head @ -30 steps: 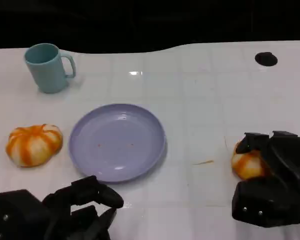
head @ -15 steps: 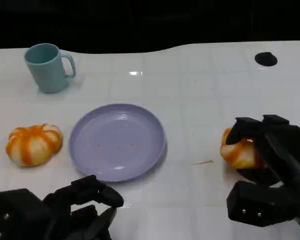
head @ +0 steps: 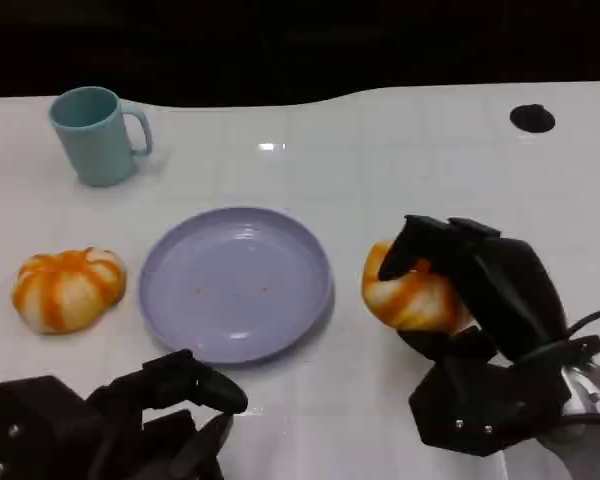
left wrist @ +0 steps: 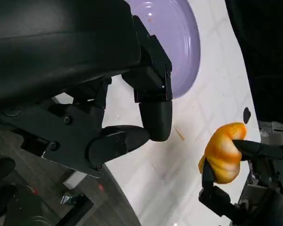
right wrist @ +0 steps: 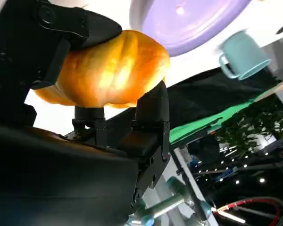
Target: Grasp the bread from the table and place it into the plate.
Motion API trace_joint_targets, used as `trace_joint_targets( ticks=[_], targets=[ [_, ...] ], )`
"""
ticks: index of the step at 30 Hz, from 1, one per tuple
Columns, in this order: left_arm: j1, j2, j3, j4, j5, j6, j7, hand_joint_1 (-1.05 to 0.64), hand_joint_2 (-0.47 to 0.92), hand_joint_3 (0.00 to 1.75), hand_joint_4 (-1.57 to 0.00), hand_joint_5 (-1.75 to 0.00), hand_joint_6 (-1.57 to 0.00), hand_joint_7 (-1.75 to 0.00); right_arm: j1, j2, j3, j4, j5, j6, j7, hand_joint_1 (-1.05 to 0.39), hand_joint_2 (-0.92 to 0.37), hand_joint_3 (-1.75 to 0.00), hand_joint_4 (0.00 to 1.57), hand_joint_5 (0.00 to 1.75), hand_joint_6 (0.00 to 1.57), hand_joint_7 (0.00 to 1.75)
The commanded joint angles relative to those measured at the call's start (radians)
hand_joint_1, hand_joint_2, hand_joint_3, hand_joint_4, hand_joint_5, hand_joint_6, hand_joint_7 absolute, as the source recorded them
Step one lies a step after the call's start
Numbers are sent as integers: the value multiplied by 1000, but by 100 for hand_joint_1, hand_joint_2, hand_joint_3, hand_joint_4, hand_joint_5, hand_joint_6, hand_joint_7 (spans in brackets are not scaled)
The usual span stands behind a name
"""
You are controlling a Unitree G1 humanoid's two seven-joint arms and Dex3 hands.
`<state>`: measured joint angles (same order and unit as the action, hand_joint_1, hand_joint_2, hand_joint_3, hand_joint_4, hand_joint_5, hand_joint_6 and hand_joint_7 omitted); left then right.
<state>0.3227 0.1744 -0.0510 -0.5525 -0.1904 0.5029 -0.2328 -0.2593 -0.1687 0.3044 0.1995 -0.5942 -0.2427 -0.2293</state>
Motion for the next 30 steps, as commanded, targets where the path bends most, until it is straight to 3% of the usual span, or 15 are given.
trace_joint_targets(
  ticks=[1,12,25,30],
  targets=[
    [1,12,-1,5,8,-6,2,-23,75,78,-64,-175,-59,-133,-51,30,14,49,11,-12,5,-7,-24,-144,98,175,78,166],
    [8,-6,-3,8,4,-11,3,-23,74,77,-65,-175,-59,-133,-173,129,73,195,1,-21,1,-11,-25,-145,98,175,75,174],
    [28,-1,-21,-5,18,-28,4,-25,74,78,-65,-175,-60,-134,-387,246,116,558,-4,-106,-119,-13,-32,-140,99,175,72,175],
    [32,-1,-23,-8,16,-25,5,-23,74,79,-67,-175,-60,-134,-474,289,132,702,-12,-96,-158,-15,-32,-134,97,175,69,175]
  ],
)
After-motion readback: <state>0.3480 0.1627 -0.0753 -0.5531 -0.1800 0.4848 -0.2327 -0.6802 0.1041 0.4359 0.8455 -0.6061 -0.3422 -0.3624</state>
